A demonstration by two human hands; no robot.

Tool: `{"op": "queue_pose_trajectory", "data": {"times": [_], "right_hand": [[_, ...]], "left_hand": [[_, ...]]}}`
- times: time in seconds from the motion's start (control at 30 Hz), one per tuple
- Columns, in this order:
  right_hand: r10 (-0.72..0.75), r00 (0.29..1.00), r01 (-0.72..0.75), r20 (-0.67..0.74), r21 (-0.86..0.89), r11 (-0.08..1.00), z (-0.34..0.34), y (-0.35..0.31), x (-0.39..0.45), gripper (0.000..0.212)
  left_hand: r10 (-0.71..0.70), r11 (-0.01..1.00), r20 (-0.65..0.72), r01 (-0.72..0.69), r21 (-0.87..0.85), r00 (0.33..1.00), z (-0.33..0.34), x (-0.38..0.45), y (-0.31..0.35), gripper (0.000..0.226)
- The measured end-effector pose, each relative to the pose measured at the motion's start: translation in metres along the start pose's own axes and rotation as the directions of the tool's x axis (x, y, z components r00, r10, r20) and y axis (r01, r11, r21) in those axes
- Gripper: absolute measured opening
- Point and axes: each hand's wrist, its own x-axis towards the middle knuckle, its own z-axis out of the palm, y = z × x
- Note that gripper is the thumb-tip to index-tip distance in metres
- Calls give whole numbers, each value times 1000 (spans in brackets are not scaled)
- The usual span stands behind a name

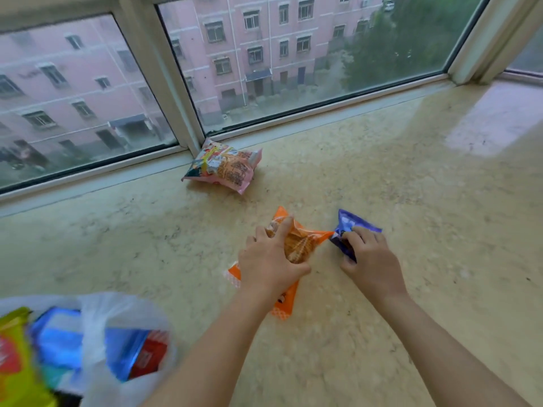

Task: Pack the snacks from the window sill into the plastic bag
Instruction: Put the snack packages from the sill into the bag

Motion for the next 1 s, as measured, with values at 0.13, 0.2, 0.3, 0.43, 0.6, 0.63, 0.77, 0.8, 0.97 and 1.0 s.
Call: {"op": "queue_pose_trajectory", "data": {"times": [0.13,0.2,0.3,0.43,0.6,0.63,0.77,0.8,0.97,1.0], "right_hand": [[-46,999,47,-21,50,998,-32,-32,-58,53],[-62,998,64,-29,87,994,-56,-49,-85,52],[-87,995,92,-54,105,990,-101,-80,-115,50],[-119,990,128,-75,141,982,-155,-116,-143,51],[-164,979,183,-124,160,970,-221,-145,-173,54],[-174,975,195,-139,154,969,-234,-150,-178,54],[-208,956,243,-207,162,956,-280,-175,-187,50],[-213,953,252,-215,173,952,-288,-183,-189,48],[-269,929,328,-256,227,917,-305,-233,-194,43],[-284,924,345,-257,234,909,-306,-246,-195,43]], "left_hand": [[-26,999,33,27,-45,999,-16,-62,-3,91],[-14,998,48,18,-67,999,-33,-90,-4,91],[4,996,31,-1,-89,1000,-70,-129,-5,92],[9,991,-49,-16,-134,999,-123,-176,-6,90],[54,989,-186,-78,-125,981,-184,-236,-2,93],[58,987,-212,-87,-132,976,-196,-247,-2,92],[58,994,-307,-85,-75,950,-240,-286,-14,91],[46,996,-323,-68,-59,945,-250,-294,-22,91],[-54,998,-325,55,-7,944,-294,-329,-86,91],[-74,997,-322,82,12,944,-301,-335,-101,92]]}}
